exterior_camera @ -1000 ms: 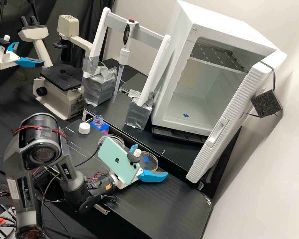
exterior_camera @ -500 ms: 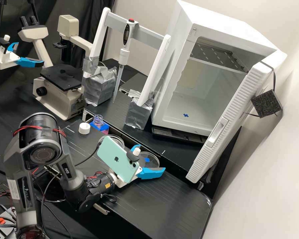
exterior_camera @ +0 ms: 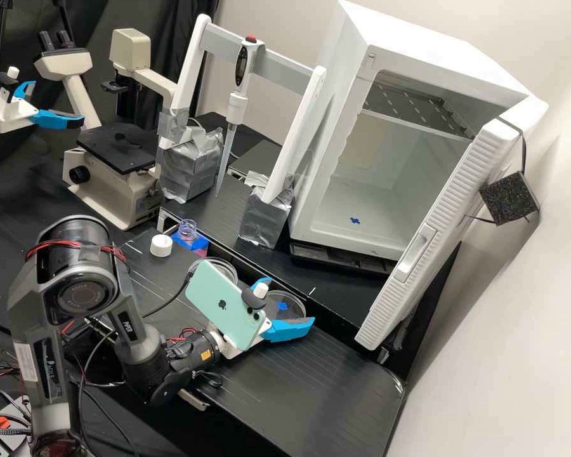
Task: Close the lid
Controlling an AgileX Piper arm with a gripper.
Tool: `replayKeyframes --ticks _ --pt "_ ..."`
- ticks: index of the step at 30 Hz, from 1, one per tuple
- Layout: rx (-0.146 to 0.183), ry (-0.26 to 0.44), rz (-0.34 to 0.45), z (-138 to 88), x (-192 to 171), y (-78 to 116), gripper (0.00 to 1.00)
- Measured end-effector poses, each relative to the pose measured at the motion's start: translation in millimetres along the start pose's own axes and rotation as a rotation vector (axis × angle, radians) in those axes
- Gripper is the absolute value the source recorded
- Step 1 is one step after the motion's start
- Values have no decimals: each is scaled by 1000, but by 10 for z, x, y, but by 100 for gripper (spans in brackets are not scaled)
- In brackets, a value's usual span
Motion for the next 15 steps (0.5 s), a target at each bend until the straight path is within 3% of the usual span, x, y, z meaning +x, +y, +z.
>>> replayKeyframes --ticks 5,11,15 --pt "2 3 -2 -3 -2 2 0" --pt "37 7 -22 -60 -133 29 0" --pt "48 62 -20 -208 -297 44 0"
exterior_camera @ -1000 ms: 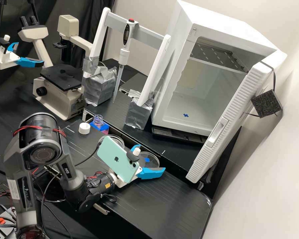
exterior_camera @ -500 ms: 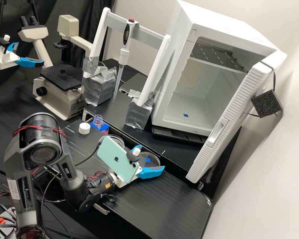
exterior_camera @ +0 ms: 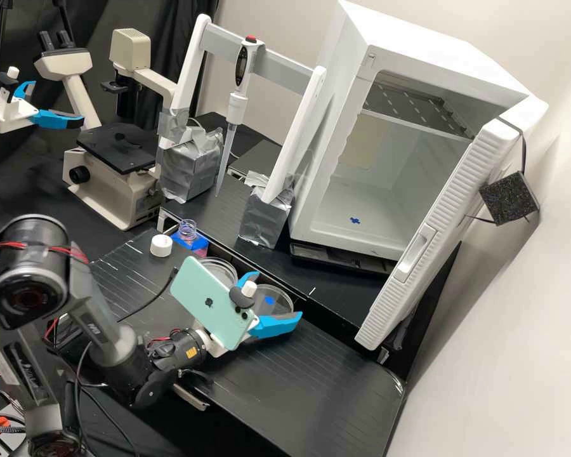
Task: Close the lid
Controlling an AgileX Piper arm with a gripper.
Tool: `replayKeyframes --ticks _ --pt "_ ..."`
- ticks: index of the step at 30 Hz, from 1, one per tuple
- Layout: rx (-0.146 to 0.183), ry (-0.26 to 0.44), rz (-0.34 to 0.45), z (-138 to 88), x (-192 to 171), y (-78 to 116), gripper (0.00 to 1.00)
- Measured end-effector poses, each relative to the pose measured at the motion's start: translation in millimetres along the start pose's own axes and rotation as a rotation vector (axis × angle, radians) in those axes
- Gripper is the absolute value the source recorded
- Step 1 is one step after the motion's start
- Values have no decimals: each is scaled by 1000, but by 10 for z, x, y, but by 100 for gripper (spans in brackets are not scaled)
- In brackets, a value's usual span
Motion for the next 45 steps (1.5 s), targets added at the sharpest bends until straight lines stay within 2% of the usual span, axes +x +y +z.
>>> replayKeyframes --ticks 4,7,10,17,21,23,27,32,38,40,45 --pt "-1 68 6 -155 -128 -1 0" --pt "4 94 14 -217 -189 -7 0" --pt "-11 125 22 -281 -229 -12 0" --pt "-37 224 -44 -439 -220 -129 0" --pt "-34 255 -78 -484 -218 -180 0" --pt "-45 270 -100 -500 -223 -202 0" --pt "-89 316 -153 -549 -255 -251 0" --pt "-140 345 -206 -567 -294 -285 0" --pt "-172 360 -276 -562 -337 -326 0" --pt "-176 360 -287 -556 -340 -334 0" --pt "-160 334 -315 -494 -303 -366 0"
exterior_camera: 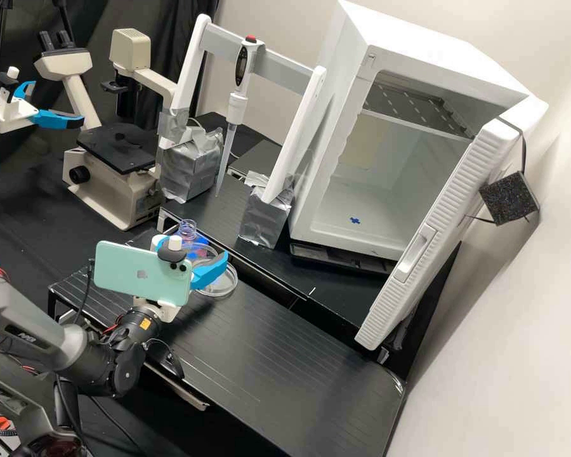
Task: Close the lid
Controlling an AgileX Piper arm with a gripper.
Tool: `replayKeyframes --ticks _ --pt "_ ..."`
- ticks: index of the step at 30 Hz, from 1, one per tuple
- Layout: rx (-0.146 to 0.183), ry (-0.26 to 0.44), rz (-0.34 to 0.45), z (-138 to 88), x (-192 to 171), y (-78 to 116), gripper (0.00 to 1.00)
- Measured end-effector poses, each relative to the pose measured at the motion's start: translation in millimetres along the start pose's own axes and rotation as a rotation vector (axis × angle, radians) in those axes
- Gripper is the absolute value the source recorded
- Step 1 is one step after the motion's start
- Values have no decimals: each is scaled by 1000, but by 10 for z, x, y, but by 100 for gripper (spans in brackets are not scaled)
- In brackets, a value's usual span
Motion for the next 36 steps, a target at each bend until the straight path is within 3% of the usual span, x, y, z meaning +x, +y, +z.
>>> replayKeyframes --ticks 12,22,36 --pt "9 -68 42 128 29 21 0" --pt "11 -81 60 142 20 41 0" --pt "65 -172 158 261 118 50 0"
